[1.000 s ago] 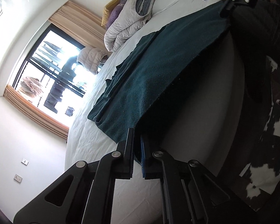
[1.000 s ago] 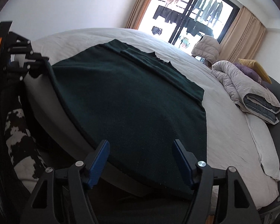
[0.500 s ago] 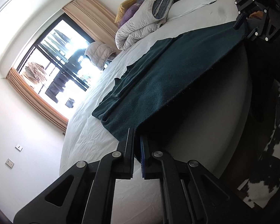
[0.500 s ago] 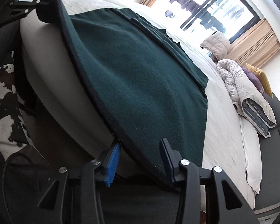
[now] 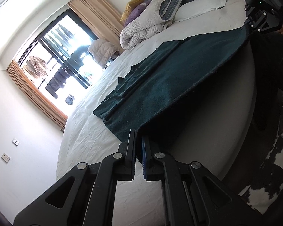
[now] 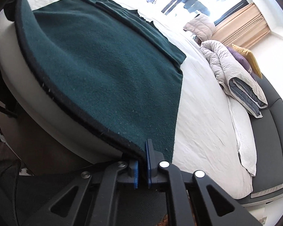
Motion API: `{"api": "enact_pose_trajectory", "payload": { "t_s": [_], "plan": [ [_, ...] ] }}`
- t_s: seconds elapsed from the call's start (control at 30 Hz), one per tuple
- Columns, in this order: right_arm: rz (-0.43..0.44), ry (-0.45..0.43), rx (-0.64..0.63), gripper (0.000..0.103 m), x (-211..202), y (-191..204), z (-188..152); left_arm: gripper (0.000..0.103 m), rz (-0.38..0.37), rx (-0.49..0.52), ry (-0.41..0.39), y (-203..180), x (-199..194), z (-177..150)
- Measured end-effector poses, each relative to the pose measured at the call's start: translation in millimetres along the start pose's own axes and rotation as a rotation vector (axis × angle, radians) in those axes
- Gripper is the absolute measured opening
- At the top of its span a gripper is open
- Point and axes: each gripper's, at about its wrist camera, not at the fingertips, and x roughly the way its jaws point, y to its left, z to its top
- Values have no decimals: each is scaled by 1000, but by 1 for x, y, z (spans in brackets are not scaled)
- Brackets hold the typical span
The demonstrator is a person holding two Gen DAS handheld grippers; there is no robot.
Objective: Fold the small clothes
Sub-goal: 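Lift the held side edge with both grippers and fold it over the sweater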
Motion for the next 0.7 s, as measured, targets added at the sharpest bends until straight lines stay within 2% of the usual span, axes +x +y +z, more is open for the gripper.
{"api": "enact_pose_trajectory", "payload": {
  "t_s": [0.37, 0.7],
  "plan": [
    [21, -55, 115, 4, -4, -29, 15, 5, 4, -35, 4, 3, -4, -5],
    [18, -101, 161, 4, -1, -52, 41, 5, -20, -214, -2, 37, -1, 4]
  ]
}}
